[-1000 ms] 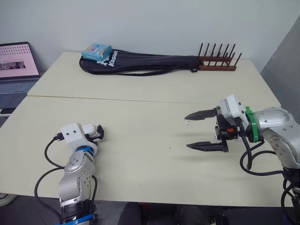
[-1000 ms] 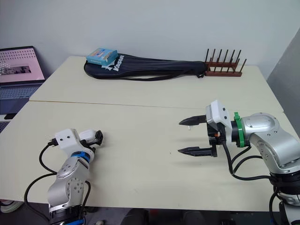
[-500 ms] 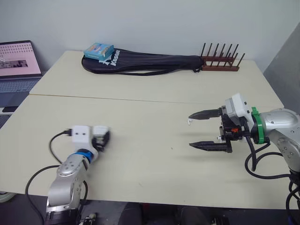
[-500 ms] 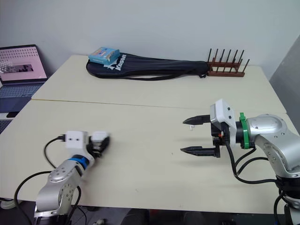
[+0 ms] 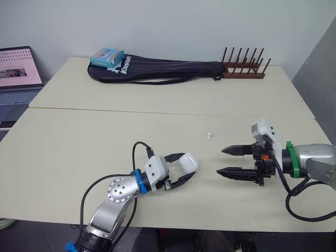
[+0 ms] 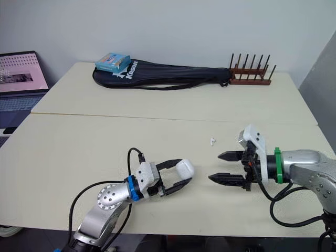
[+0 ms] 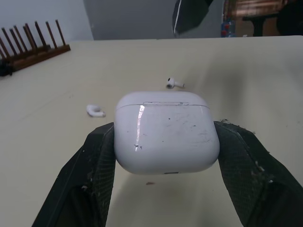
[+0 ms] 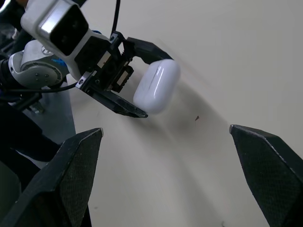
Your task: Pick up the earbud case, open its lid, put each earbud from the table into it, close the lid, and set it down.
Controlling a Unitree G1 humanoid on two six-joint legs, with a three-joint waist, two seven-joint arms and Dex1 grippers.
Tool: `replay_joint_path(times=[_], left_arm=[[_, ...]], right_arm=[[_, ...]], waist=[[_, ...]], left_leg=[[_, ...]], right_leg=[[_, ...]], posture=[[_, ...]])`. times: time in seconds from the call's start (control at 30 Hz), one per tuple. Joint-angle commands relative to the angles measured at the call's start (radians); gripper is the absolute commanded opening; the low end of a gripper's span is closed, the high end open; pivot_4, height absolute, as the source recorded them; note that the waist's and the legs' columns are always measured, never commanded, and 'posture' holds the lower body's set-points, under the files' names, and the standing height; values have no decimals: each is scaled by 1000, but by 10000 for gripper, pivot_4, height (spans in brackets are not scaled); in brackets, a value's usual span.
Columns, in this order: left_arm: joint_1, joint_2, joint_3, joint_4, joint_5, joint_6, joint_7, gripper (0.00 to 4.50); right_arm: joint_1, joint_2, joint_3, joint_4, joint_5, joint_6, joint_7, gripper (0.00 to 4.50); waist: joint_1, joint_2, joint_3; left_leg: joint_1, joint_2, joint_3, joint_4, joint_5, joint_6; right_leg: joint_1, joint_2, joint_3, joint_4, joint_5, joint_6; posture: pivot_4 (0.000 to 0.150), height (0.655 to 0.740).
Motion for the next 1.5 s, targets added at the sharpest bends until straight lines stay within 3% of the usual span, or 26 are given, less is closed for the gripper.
replay_joint_path(times=[0.03,0.27,0.7,0.8,1.1,1.33,1.5], left_arm=[[-22,-6,-10,4,14,-100,-23,27708],[-46,-22,-35,38,53,-244,-32,27708],[-76,-43,-44,87,87,-335,-16,27708],[-76,-43,-48,87,91,-345,-16,27708],[-82,-48,-58,100,95,-365,-10,27708],[-62,-54,-70,98,69,-364,-17,27708],[-77,-19,-61,113,45,-302,-57,43252]], right_arm=[[-44,43,-4,20,90,80,-65,45000],[-104,155,13,98,194,178,-162,45000],[-143,191,76,154,200,191,-142,45000],[-145,202,85,160,194,186,-145,39214],[-145,214,94,167,188,186,-144,7536],[-151,205,102,163,179,183,-120,7722],[-169,188,116,169,153,172,-96,7722]], waist=[[-1,0,0],[-2,0,0],[-3,0,0],[-3,0,0],[-2,0,0],[-2,0,0],[-2,0,0]], left_leg=[[0,0,0,0,0,0],[-2,0,1,0,0,0],[-3,0,0,0,-1,1],[-4,0,0,0,-1,1],[-8,0,0,0,-1,1],[-14,0,-1,1,-1,1],[-14,0,-1,1,-1,1]], right_leg=[[0,0,0,0,0,0],[-1,0,-1,-2,0,0],[-2,0,-2,-3,0,0],[-3,0,-2,-3,0,0],[-7,0,-3,-3,0,0],[-12,0,-3,-2,0,0],[-13,0,-4,-1,0,0]], posture=[[1500,7026],[1500,7026],[1500,7026],[1500,7026],[1500,7026],[1500,7026],[1500,7026]])
